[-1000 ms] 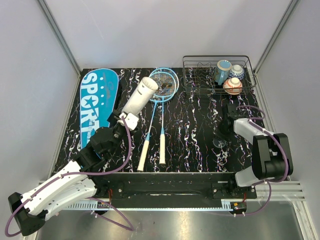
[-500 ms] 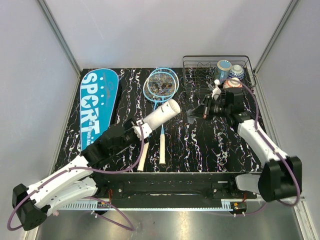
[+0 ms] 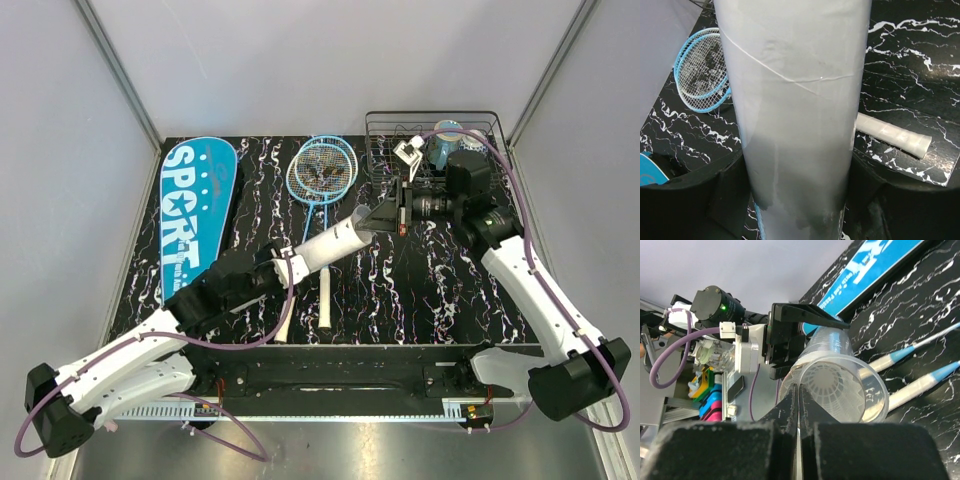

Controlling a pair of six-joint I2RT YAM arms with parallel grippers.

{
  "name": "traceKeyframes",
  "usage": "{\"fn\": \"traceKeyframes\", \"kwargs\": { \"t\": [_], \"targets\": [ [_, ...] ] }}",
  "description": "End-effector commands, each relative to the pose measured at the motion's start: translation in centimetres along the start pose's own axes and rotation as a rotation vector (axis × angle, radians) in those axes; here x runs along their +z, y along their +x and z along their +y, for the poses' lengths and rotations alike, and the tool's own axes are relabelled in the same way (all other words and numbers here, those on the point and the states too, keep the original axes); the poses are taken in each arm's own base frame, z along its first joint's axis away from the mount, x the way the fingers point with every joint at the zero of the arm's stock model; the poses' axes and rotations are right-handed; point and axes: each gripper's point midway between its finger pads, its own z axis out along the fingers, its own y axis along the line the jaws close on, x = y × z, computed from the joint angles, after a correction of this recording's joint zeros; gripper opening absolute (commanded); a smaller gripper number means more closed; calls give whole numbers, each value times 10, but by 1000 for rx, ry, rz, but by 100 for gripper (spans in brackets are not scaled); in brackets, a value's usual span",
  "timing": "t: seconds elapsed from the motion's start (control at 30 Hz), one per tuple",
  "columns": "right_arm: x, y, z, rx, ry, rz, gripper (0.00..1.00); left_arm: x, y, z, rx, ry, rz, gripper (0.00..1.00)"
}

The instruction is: Pack up the badminton gear

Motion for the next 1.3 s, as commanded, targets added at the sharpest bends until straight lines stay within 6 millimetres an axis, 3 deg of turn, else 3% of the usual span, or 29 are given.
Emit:
{"fn": "traceKeyframes", "kwargs": {
  "t": [0.0, 0.23, 0.4, 0.63, 1.27],
  "targets": [
    [-5, 11, 13, -13, -15, 51, 0, -7, -44, 13, 42, -27, -140, 1],
    [-18, 23, 22, -5, 19, 81, 0, -12, -42, 17, 81, -65, -149, 0],
    [-22, 32, 37, 15, -61, 114, 0, -16, -46, 12, 100, -50, -186, 0],
    [-19, 27, 46, 23, -131, 116, 0, -15, -48, -2, 121, 11, -207, 2],
    [-8, 31, 54, 57, -216, 160, 0, -11, -45, -5, 129, 22, -185, 3]
  ]
}}
